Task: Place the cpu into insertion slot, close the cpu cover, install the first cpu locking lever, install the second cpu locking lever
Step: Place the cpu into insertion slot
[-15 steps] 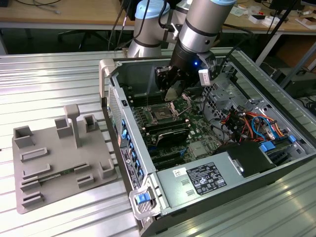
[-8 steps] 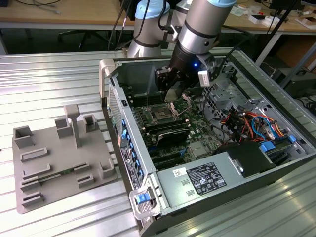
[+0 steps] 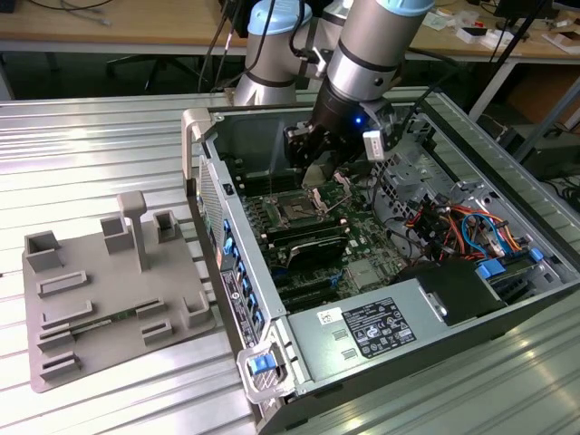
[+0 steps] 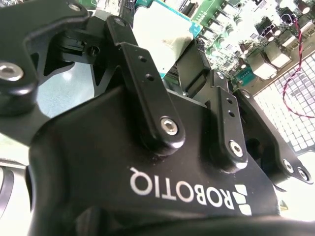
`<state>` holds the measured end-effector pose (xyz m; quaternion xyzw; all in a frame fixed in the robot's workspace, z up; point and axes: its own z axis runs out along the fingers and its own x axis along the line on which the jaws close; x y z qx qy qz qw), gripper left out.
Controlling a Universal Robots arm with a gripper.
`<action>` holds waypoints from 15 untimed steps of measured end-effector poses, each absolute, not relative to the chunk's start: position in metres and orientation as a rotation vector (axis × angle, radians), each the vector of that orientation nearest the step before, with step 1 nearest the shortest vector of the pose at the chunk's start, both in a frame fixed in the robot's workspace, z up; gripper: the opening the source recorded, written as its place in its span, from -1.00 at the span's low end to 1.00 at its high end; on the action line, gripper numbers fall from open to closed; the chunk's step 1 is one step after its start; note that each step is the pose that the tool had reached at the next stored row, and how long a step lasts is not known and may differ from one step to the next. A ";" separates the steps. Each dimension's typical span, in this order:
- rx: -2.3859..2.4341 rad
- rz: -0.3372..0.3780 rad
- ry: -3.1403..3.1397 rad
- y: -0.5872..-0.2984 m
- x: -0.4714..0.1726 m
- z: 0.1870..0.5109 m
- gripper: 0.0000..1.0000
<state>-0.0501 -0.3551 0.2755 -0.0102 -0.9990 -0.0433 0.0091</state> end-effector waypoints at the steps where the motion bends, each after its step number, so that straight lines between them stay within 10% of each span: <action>1: -0.032 -0.135 -3.120 -0.355 -0.050 0.275 0.09; 15: -0.032 -0.135 -3.120 -0.355 -0.050 0.271 0.09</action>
